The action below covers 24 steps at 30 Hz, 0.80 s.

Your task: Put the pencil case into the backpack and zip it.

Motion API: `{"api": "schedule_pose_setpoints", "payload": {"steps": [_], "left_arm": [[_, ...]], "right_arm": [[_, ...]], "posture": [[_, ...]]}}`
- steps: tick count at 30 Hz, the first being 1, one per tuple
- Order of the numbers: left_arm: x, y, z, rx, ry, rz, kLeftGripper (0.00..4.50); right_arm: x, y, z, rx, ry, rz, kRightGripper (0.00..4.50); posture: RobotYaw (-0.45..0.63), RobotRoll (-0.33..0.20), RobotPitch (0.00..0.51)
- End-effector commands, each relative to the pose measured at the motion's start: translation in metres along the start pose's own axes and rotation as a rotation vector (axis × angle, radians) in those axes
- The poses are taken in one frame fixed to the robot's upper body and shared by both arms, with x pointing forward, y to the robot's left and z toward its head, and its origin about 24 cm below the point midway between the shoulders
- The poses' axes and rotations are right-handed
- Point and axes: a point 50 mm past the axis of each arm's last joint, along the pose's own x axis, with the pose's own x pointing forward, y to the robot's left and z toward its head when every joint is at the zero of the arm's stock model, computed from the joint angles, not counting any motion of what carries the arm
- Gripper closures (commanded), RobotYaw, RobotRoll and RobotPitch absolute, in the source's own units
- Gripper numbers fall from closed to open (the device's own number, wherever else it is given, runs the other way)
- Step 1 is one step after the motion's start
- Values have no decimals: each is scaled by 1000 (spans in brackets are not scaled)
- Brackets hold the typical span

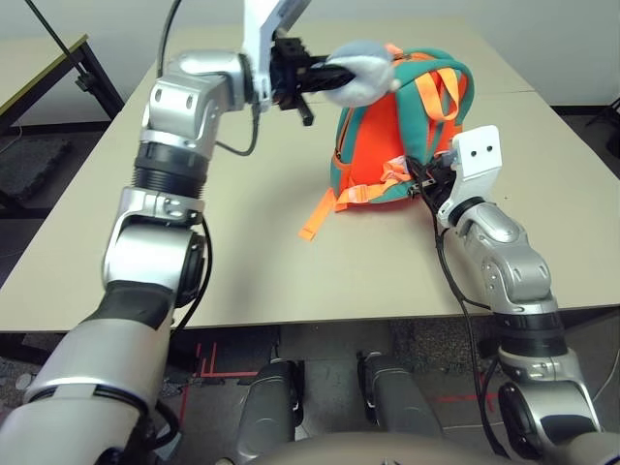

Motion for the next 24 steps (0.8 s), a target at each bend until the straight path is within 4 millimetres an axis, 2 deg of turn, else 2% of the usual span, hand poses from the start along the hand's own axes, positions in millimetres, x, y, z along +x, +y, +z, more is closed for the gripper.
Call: {"api": "schedule_pose_setpoints", "payload": {"steps": [1, 6, 10, 18, 24], "left_arm": [[-15, 5, -20, -64, 49, 44, 4360], [-30, 5, -58, -157, 140, 70, 4361], [-33, -1, -86, -223, 203, 59, 4361], [-24, -20, -138, -354, 319, -4, 4361], [-13, -30, -168, -401, 374, -29, 4361]], "right_arm": [[2, 3, -8, 3, 36, 13, 3837], [2, 4, -9, 0, 37, 20, 3838], [3, 4, -8, -3, 37, 24, 3838], [3, 4, -7, -10, 36, 28, 3838], [3, 4, -6, -15, 34, 29, 3838]], "posture": [[-169, 0, 88], [-167, 0, 89], [-167, 0, 88], [-169, 0, 84], [-179, 0, 82]]}}
